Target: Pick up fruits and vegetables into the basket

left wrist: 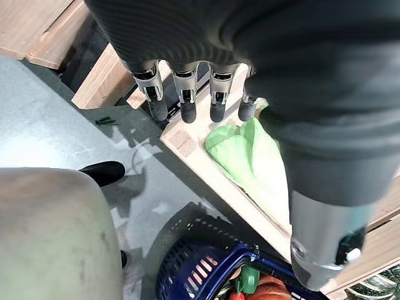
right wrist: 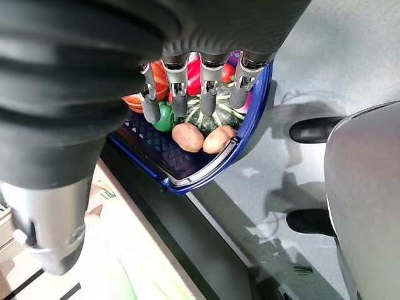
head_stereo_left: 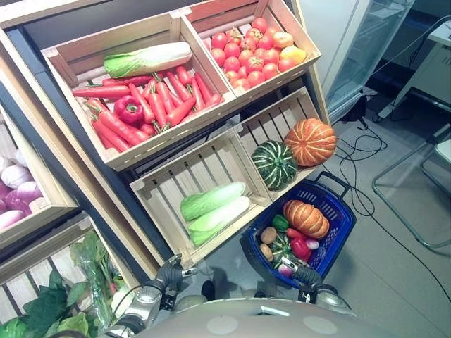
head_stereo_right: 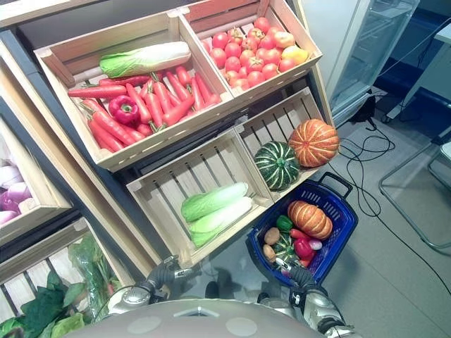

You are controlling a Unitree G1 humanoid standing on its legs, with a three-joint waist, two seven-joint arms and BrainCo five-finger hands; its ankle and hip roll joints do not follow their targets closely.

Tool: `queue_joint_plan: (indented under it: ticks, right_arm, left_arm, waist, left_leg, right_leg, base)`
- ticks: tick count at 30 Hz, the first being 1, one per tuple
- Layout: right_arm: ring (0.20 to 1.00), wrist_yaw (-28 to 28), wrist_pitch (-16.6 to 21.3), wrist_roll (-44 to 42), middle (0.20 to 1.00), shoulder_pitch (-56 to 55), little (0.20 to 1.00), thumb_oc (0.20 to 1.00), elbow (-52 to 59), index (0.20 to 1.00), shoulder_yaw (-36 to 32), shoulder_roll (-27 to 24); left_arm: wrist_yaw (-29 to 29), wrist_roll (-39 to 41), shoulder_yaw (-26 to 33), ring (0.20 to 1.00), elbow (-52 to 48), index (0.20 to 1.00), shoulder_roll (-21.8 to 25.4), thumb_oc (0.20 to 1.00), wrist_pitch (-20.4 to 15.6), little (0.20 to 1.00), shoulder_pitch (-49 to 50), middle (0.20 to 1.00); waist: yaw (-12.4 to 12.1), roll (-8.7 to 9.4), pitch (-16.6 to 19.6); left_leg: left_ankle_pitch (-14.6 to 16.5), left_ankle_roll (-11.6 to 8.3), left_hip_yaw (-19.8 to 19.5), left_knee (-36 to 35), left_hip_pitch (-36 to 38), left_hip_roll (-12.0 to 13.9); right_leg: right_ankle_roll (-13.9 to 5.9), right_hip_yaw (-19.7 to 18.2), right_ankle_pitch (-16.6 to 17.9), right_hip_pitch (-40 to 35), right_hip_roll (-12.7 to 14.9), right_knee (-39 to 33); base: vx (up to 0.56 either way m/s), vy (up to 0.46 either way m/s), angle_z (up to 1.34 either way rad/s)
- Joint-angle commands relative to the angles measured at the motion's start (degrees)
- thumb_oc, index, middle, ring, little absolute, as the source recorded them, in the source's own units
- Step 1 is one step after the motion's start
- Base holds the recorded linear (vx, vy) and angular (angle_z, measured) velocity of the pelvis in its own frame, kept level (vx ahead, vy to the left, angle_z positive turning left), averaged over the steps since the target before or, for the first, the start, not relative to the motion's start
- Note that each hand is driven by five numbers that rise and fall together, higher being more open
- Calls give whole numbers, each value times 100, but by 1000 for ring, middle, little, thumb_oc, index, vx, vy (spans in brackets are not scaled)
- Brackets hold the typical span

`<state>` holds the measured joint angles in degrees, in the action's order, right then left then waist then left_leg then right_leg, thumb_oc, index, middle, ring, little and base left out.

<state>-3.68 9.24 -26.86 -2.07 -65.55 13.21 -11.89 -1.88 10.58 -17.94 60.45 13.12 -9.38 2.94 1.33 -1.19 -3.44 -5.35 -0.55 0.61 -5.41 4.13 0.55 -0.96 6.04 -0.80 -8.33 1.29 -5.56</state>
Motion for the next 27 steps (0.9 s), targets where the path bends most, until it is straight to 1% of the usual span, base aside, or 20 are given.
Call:
queue_joint_plan:
  ticks: [1, 3, 4, 6, 7, 9, 11, 12, 13, 15, 18, 19, 22, 23, 25, 27]
  right_arm:
    - [1000, 85, 104, 2, 1000, 377, 1000, 1000, -24, 1000, -15, 122]
    - [1000, 75, 121, 4, 1000, 382, 1000, 1000, -21, 1000, 9, 101]
    - [1000, 77, 117, 2, 1000, 388, 1000, 1000, -15, 1000, 19, 99]
    - [1000, 110, 132, -57, 1000, 394, 1000, 1000, -18, 1000, 79, 90]
    - [1000, 125, 148, -96, 1000, 395, 1000, 1000, -30, 1000, 88, 86]
    - [1000, 147, 174, -148, 1000, 418, 1000, 1000, -73, 1000, 91, 70]
    - [1000, 220, 182, -237, 1000, 439, 1000, 1000, -64, 1000, 144, 57]
    - [1000, 235, 183, -245, 1000, 443, 1000, 1000, -55, 1000, 159, 52]
    - [1000, 273, 214, -314, 1000, 467, 1000, 1000, -32, 1000, 202, 25]
    - [1000, 341, 261, -424, 1000, 507, 1000, 1000, 32, 1000, 250, -13]
    - [1000, 423, 309, -499, 1000, 582, 1000, 1000, 126, 1000, 315, -67]
    - [1000, 442, 411, -595, 1000, 696, 1000, 1000, 162, 1000, 368, -146]
    - [1000, 544, 591, -835, 1000, 882, 1000, 1000, 273, 1000, 413, -262]
    - [1000, 545, 676, -937, 1000, 981, 1000, 1000, 331, 1000, 442, -325]
    - [1000, 577, 769, -1019, 1000, 1106, 1000, 1000, 419, 1000, 501, -417]
    - [1000, 597, 785, -1072, 1000, 1152, 1000, 1000, 509, 1000, 548, -469]
  left_arm:
    - [220, -324, 107, 1000, 344, 1000, -39, 1000, -286, 1000, -482, 1000]
    - [500, -511, 59, 1000, 309, 1000, -5, 1000, -484, 1000, -529, 1000]
    - [723, -733, 28, 1000, 280, 1000, 12, 1000, -642, 1000, -550, 1000]
    - [1273, -927, -59, 1000, 120, 1000, 61, 1000, -799, 1000, -645, 1000]
    - [1457, -1001, -73, 1000, 61, 1000, 74, 1000, -872, 1000, -698, 1000]
    - [1956, -1493, -117, 1000, -61, 1000, 111, 1000, -1060, 1000, -801, 1000]
    - [2530, -1971, -232, 1000, -306, 1000, 185, 1000, -1013, 1000, -954, 1000]
    - [2615, -1977, -255, 1000, -355, 1000, 209, 1000, -977, 1000, -1003, 1000]
    - [3012, -2334, -288, 1000, -485, 1000, 266, 1000, -882, 1000, -1178, 1000]
    - [3355, -2688, -353, 1000, -639, 1000, 371, 1000, -710, 1000, -1420, 1000]
    - [3659, -2786, -428, 1000, -607, 1000, 449, 1000, -574, 1000, -1733, 1000]
    - [3991, -2892, -525, 1000, -538, 1000, 504, 1000, -444, 1000, -2028, 1000]
    - [4441, -3145, -658, 1000, -521, 1000, 591, 1000, -240, 1000, -2425, 1000]
    - [4643, -3192, -761, 1000, -521, 1000, 639, 1000, -132, 1000, -2640, 1000]
    - [4950, -3240, -887, 1000, -483, 1000, 696, 1000, 41, 1000, -2952, 1000]
    - [5162, -3266, -952, 1000, -462, 1000, 754, 1000, 155, 1000, -3154, 1000]
  waist:
    - [-87, 165, -230]
    - [-73, 160, -251]
    - [-67, 160, -260]
    - [-50, 162, -281]
    - [-42, 165, -293]
    - [-31, 173, -312]
    - [-10, 187, -355]
    - [-4, 191, -366]
    - [19, 206, -414]
    - [50, 211, -504]
    - [100, 200, -647]
    - [152, 189, -834]
    - [220, 186, -1174]
    - [253, 182, -1370]
    - [295, 198, -1638]
    - [319, 224, -1793]
  left_leg:
    - [775, 48, 70, 41, 302, -129]
    - [771, 56, 79, 41, 300, -130]
    - [775, 62, 88, 41, 303, -131]
    - [773, 70, 104, 41, 306, -140]
    - [773, 76, 98, 46, 307, -143]
    - [780, 82, 98, 64, 308, -146]
    - [793, 92, 116, 114, 290, -139]
    - [801, 95, 116, 133, 284, -141]
    - [831, 114, 123, 189, 268, -146]
    - [869, 130, 162, 350, 161, -142]
    - [893, 148, 189, 517, -1, -130]
    - [910, 155, 208, 681, -167, -126]
    - [931, 132, 275, 994, -496, -117]
    - [925, 112, 307, 1192, -730, -104]
    - [951, 80, 369, 1585, -1132, -96]
    - [984, 57, 386, 1877, -1429, -106]
  right_leg:
    - [-380, -14, 62, 103, 179, 73]
    - [-376, -29, 57, 118, 172, 90]
    - [-373, -42, 54, 124, 166, 95]
    - [-363, -84, 36, 136, 146, 128]
    - [-358, -96, 26, 142, 136, 151]
    - [-346, -120, 3, 156, 112, 194]
    - [-330, -166, -38, 200, 86, 296]
    - [-328, -178, -51, 211, 79, 323]
    - [-313, -217, -91, 253, 55, 414]
    - [-290, -247, -175, 403, 26, 656]
    - [-277, -295, -253, 641, -3, 942]
    - [-250, -346, -328, 848, -46, 1182]
    - [-234, -355, -384, 1185, -58, 1475]
    - [-212, -374, -408, 1414, -74, 1677]
    - [-180, -371, -447, 1777, -70, 2005]
    - [-158, -356, -477, 2024, -54, 2231]
  base:
    - [-11, 4, -4]
    - [-11, 4, -5]
    - [-7, 7, -6]
    - [-4, 12, -5]
    - [0, 12, -3]
    - [0, 0, 0]
    - [0, 0, 0]
    - [0, 0, 0]
    - [0, 0, 0]
    - [-30, 29, -4]
    - [-116, 43, -12]
    - [-180, 55, -24]
    - [-230, 66, -7]
    - [-285, 67, -6]
    - [-253, 54, -11]
    - [-170, 26, -11]
